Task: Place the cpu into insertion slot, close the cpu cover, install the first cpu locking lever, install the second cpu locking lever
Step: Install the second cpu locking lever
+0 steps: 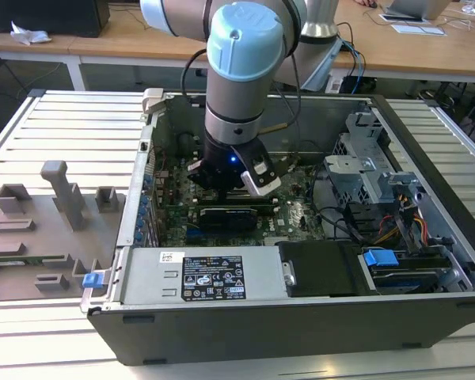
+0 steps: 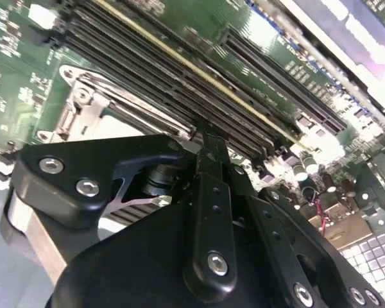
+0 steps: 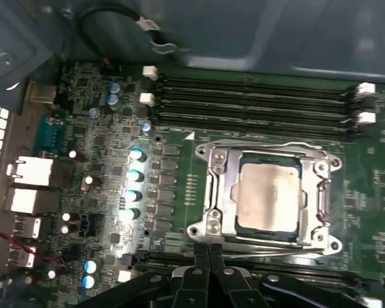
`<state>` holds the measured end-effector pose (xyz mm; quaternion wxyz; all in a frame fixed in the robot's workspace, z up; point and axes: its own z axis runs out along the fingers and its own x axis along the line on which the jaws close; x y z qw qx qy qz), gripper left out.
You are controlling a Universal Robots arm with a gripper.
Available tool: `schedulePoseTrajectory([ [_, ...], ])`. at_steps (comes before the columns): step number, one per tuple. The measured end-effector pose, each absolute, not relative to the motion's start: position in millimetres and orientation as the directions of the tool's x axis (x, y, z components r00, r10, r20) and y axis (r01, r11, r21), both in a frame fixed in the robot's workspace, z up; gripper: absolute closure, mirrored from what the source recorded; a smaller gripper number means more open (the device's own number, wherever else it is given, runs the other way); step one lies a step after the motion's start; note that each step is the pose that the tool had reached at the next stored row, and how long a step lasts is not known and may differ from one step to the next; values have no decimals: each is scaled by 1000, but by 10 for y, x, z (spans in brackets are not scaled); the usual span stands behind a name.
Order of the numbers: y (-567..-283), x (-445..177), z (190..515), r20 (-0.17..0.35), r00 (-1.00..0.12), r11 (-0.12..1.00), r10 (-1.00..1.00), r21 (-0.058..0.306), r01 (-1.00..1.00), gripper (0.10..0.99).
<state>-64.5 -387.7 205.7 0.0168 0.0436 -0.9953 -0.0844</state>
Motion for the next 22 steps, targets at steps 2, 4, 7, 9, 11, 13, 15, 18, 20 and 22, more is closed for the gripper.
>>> schedulePoseTrajectory([
  [2,-3877,-706,2049,25,-995,979,-97,183,-91,980],
  [4,-3875,-753,2036,23,-994,975,-110,197,-103,980],
  [7,-3837,-753,2027,23,-991,972,-129,202,-122,980],
  [9,-3809,-753,2019,22,-990,970,-138,205,-130,980],
  [11,-3778,-750,2004,22,-989,968,-147,209,-139,980],
  [13,-3776,-739,1976,21,-989,966,-150,214,-142,980],
  [15,-3780,-729,1958,22,-988,966,-150,216,-142,980],
  [18,-3823,-726,1951,17,-988,960,-151,241,-142,980],
  [20,-3854,-725,1950,15,-988,957,-151,251,-143,980],
  [22,-3869,-726,1952,14,-988,957,-151,253,-143,980],
])
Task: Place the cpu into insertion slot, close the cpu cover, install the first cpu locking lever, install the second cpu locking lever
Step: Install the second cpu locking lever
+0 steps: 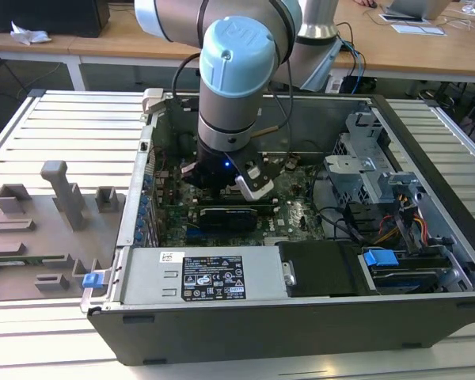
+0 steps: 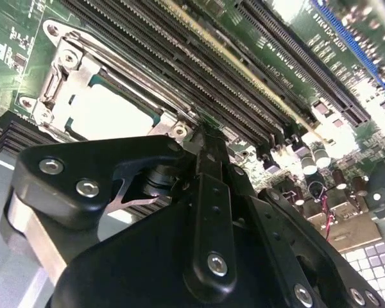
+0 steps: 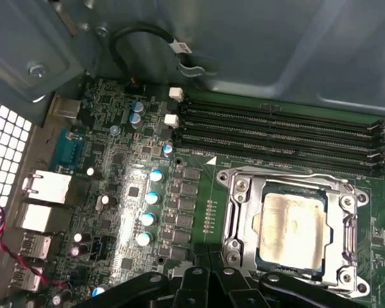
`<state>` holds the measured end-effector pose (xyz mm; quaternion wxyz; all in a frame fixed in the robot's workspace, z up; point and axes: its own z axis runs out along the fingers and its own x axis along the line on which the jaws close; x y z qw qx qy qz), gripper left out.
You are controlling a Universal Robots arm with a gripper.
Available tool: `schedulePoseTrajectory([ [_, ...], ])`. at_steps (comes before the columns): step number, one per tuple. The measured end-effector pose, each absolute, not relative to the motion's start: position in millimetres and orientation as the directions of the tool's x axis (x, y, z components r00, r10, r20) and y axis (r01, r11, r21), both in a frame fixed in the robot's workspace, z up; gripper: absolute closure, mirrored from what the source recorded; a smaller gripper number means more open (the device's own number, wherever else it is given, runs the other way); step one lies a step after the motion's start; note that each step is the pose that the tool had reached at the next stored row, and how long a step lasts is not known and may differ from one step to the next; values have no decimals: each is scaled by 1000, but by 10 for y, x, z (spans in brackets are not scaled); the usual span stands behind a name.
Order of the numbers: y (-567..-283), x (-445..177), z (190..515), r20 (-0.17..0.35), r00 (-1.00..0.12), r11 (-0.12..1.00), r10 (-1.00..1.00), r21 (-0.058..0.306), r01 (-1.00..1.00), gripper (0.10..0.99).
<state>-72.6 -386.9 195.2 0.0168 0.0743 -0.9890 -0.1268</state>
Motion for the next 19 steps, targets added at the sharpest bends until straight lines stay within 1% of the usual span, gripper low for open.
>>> schedulePoseTrajectory([
  [7,-3907,-727,1970,14,-988,957,-151,253,-143,980],
  [10,-3907,-725,2100,14,-988,957,-152,253,-143,980],
  [12,-3896,-705,2108,14,-988,957,-152,253,-143,980],
  [16,-3847,-376,2107,30,-988,957,-151,255,-139,980],
  [18,-3813,-294,2106,33,-988,959,-151,246,-139,980],
  [19,-3795,-275,2106,35,-988,962,-151,236,-139,980],
])
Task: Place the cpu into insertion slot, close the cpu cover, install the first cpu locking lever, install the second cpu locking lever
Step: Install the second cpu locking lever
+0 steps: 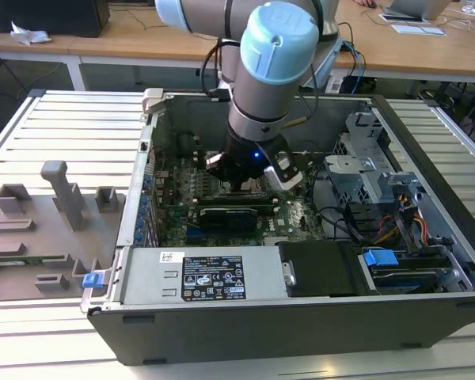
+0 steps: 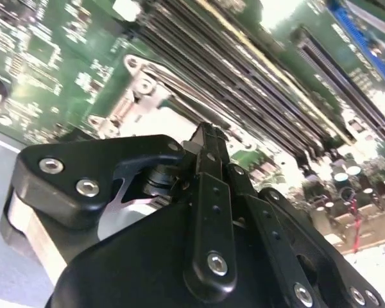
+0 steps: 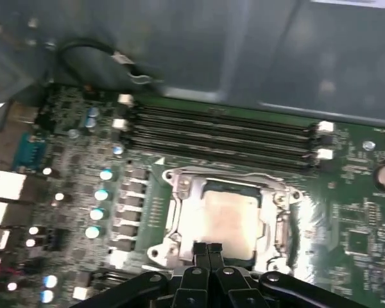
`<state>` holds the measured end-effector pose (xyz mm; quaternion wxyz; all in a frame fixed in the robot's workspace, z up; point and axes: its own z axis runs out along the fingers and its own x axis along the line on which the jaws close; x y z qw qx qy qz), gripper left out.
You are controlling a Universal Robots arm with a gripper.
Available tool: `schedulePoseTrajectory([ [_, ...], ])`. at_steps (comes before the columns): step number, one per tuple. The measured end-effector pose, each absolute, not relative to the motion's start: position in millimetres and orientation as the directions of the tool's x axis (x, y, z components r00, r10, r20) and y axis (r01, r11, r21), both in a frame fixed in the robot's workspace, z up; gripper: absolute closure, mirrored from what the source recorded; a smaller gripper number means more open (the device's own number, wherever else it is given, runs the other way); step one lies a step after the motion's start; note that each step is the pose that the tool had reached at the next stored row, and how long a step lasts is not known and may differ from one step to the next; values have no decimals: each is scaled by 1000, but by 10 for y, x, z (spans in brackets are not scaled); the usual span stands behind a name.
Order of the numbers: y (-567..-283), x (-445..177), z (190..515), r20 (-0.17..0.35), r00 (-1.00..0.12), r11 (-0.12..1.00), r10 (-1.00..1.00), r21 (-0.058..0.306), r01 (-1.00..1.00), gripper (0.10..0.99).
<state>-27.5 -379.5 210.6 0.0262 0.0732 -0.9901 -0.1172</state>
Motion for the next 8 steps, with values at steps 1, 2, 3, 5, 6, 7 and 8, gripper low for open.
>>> schedulePoseTrajectory([
  [1,-3780,-260,2106,37,-988,965,-150,223,-139,980],
  [2,-3757,-243,2106,40,-988,969,-150,205,-138,980],
  [3,-3700,-220,2106,45,-988,975,-148,172,-138,980],
  [5,-3641,-207,2107,50,-988,980,-147,142,-139,980],
  [6,-3559,-202,2106,56,-988,985,-145,102,-139,980],
  [7,-3496,-199,2106,59,-988,987,-143,77,-138,980],
  [8,-3402,-196,2106,63,-988,989,-141,48,-139,980],
])
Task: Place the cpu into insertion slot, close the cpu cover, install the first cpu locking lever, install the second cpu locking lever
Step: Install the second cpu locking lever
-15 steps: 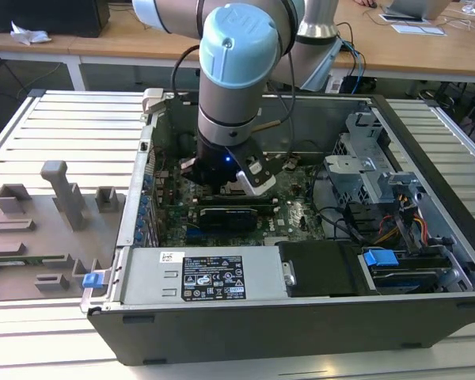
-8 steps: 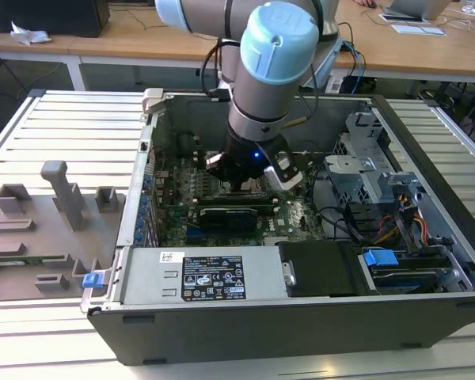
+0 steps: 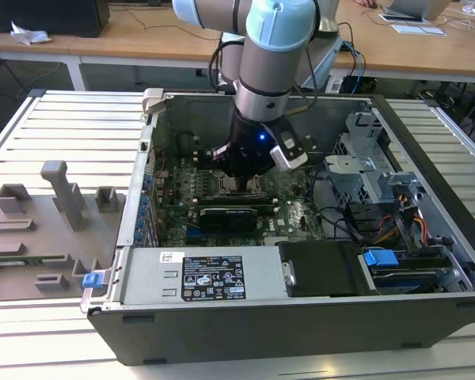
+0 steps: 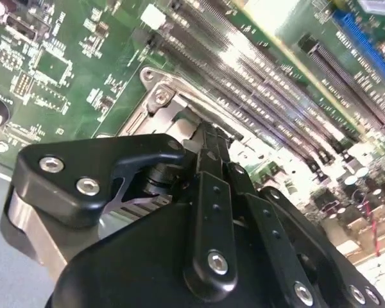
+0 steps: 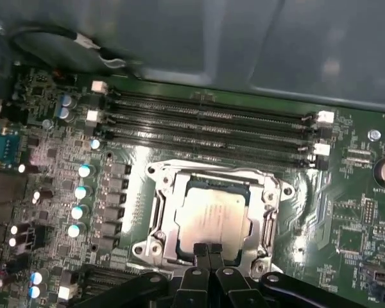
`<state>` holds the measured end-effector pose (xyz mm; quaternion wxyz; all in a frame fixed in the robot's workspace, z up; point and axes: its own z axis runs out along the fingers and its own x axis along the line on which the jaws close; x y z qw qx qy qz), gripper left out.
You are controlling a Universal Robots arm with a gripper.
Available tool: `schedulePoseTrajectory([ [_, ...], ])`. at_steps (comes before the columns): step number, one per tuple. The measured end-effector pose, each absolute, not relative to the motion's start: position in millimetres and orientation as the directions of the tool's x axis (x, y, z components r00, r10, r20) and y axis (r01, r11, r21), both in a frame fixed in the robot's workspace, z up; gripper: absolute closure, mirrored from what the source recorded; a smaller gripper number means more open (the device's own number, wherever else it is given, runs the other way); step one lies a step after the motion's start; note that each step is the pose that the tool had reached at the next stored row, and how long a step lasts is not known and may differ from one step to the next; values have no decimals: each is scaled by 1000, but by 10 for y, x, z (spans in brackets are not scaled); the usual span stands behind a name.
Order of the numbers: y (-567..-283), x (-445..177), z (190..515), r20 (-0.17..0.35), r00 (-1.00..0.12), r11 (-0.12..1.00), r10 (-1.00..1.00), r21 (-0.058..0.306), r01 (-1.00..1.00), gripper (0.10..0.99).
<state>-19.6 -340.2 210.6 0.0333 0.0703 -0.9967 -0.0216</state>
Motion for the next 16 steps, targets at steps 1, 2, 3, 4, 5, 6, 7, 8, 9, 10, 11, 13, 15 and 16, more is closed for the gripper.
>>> schedulePoseTrajectory([
  [1,-3337,-196,2106,66,-988,990,-140,31,-139,980],
  [2,-3314,-196,2110,67,-988,990,-140,25,-138,980],
  [3,-3312,-197,2124,67,-988,990,-140,25,-138,980],
  [4,-3311,-196,2177,67,-988,990,-140,25,-139,980],
  [5,-3310,-196,2262,66,-988,990,-140,25,-139,980],
  [6,-3310,-196,2348,67,-988,990,-140,25,-139,980],
  [7,-3309,-196,2416,67,-988,990,-140,25,-139,980],
  [8,-3305,-196,2521,66,-988,990,-140,25,-138,980],
  [9,-3303,-196,2593,67,-988,990,-140,25,-139,980],
  [10,-3302,-196,2610,67,-988,990,-140,25,-138,980],
  [11,-3302,-196,2612,66,-988,990,-140,25,-139,980],
  [13,-3302,-196,2612,66,-988,990,-140,25,-139,980],
  [15,-3303,-196,2613,67,-988,990,-140,25,-139,980],
  [16,-3302,-196,2613,67,-988,990,-140,25,-139,980],
])
